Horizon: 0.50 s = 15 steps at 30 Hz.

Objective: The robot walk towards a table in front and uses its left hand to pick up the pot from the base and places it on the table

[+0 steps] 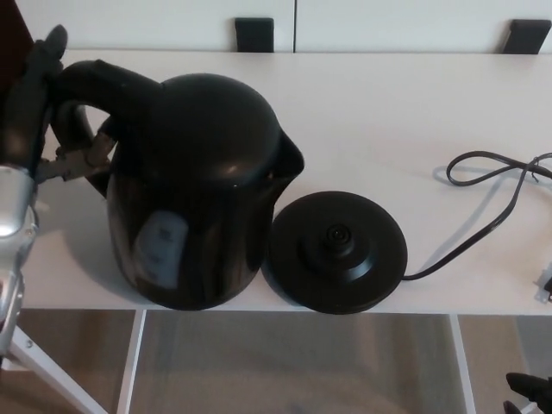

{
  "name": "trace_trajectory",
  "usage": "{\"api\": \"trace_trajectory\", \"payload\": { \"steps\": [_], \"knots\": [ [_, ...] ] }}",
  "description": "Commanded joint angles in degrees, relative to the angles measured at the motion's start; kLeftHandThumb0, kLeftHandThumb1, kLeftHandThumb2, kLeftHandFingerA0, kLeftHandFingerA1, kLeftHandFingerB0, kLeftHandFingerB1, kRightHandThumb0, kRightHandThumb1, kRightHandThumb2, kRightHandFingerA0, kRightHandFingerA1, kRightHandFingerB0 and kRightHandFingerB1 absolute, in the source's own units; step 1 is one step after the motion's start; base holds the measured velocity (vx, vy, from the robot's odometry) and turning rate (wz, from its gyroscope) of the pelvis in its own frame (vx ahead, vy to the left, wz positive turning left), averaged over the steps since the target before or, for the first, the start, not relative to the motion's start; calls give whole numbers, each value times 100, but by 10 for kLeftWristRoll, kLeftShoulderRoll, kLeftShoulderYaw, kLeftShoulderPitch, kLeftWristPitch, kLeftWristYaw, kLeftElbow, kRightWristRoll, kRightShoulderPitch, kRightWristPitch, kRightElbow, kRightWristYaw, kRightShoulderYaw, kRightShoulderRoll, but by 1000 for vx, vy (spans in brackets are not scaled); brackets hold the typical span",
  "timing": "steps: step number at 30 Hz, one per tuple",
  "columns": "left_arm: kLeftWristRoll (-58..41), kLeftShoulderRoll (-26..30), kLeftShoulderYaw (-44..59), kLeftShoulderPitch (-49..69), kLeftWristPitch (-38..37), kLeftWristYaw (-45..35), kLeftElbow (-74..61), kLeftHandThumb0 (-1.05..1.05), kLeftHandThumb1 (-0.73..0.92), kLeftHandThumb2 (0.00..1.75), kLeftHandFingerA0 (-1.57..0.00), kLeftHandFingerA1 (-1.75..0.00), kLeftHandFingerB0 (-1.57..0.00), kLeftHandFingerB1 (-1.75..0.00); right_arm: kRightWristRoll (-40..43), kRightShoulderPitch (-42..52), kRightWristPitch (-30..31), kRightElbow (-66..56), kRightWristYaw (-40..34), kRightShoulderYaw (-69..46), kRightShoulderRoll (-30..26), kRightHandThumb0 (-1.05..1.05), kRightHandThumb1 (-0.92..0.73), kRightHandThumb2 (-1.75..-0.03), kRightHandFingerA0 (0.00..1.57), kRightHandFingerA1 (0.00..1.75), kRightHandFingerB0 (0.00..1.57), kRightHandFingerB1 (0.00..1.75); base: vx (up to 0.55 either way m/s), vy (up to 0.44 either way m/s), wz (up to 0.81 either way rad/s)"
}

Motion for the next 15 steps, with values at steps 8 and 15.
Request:
{"api": "trace_trajectory", "payload": {
  "steps": [8,15],
  "knots": [
    [22,86,-35,2,-4,-135,25,-71,43,78,0,-5,0,-3,6,-3,10,-3,4,-4,-10,-105,-84,-74,0,100,0,67,0,0,0],
    [19,160,-33,-27,-34,-198,94,-60,37,75,0,-10,0,-9,3,-8,12,-5,2,-3,-11,-105,-86,-73,0,112,0,72,0,0,0]
  ]
}}
